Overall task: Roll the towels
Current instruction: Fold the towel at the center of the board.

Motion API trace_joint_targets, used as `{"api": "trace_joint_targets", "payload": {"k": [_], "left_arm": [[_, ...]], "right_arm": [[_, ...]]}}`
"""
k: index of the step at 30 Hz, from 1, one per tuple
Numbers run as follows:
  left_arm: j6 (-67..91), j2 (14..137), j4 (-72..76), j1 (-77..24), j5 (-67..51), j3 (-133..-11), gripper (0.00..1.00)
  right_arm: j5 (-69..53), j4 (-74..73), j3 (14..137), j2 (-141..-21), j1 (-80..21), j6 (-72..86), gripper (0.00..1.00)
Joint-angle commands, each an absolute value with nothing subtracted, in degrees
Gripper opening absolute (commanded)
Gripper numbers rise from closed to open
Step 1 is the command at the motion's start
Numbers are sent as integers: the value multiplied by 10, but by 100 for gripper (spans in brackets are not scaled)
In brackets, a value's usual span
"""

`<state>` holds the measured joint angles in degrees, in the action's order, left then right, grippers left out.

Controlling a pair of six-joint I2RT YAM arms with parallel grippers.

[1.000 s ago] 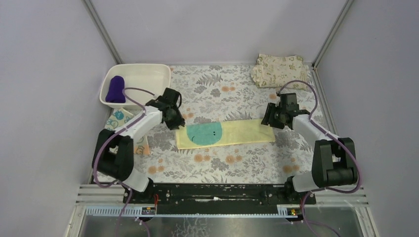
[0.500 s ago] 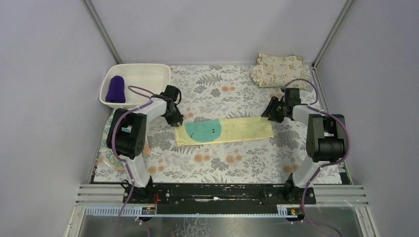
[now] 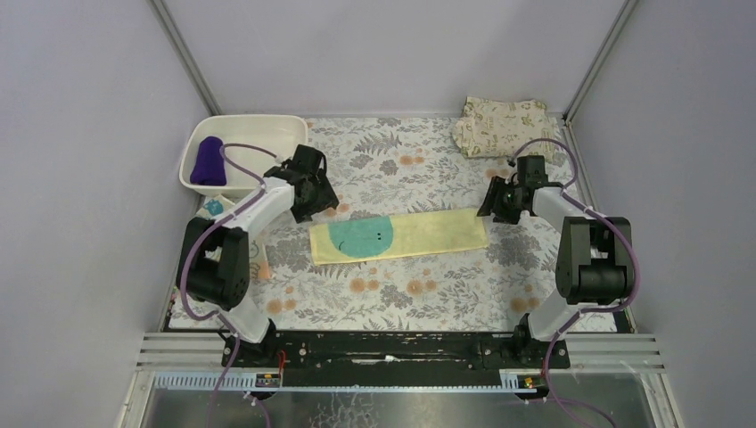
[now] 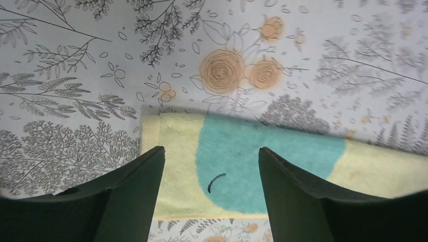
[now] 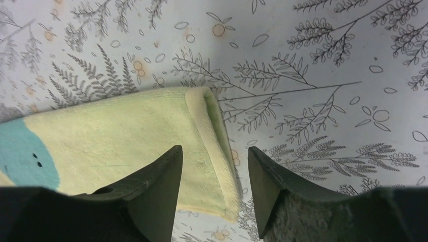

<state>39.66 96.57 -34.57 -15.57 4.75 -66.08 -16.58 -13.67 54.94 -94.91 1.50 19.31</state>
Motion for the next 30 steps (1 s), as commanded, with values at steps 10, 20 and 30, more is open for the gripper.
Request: {"api": "trace_joint_targets", "payload": {"k": [10, 20, 30], "left_arm": [[343, 796, -401, -161, 94, -613, 86], [326, 724, -405, -161, 83, -571, 100], [339, 704, -403, -161, 81, -546, 100]], "right_arm": [[-44, -240, 604, -983, -63, 123, 57], [-13, -278, 621, -1042, -92, 116, 52], [-5, -313, 596, -1076, -114, 127, 36]]}}
